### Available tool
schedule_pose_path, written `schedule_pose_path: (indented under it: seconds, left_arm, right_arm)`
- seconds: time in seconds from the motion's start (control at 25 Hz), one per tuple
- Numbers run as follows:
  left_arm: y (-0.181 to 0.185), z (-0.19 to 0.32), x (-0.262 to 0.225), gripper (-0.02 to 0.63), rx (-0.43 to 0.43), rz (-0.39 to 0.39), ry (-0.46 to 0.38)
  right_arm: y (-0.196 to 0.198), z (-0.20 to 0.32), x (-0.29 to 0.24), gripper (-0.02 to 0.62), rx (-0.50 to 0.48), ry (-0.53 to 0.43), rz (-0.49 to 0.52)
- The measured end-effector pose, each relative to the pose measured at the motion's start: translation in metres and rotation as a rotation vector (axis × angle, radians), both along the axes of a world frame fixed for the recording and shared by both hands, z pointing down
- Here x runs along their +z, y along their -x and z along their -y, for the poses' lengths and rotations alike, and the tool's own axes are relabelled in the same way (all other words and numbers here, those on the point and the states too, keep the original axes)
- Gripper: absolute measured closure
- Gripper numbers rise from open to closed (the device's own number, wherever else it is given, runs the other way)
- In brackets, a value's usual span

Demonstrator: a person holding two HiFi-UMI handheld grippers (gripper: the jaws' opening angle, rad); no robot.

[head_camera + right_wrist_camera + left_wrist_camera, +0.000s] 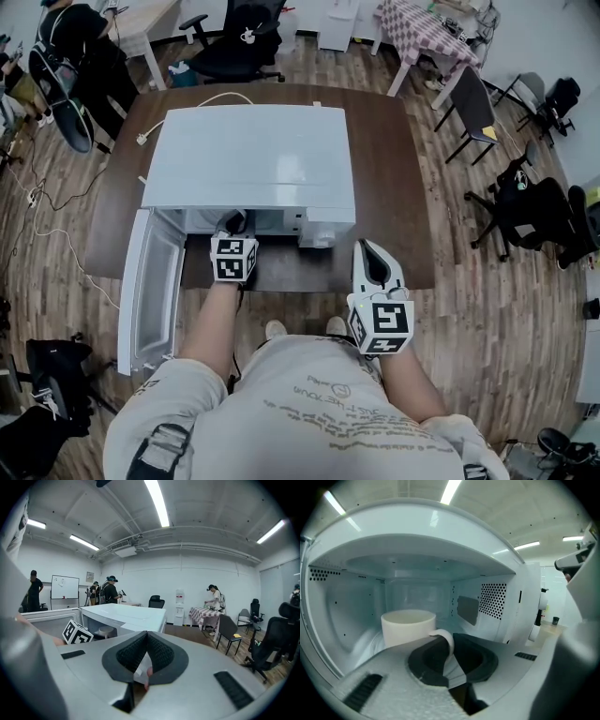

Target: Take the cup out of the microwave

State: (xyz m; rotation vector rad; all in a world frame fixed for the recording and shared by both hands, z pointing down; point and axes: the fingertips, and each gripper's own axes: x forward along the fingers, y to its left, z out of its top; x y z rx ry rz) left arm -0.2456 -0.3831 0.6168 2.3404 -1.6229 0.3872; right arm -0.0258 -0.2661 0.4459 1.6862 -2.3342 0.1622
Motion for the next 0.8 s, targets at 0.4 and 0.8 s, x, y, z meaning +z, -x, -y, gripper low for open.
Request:
schedule_pose_path:
  seconds: [0.4,0.8]
  left_arm:
    - [-0.006,-0.025,-0.015,0.566,-0.044,-0.017,-0.010]
    - [-0.007,-0.076,-0.037,0.568,-0.156,-0.057,-0.020]
  right_arm:
    - [0.008,0.002,-0.003,0.581,-0.102,0.000,0.024]
    - [0.038,-0.001,-0.006,0.581,-0.311,-0.008,0.061]
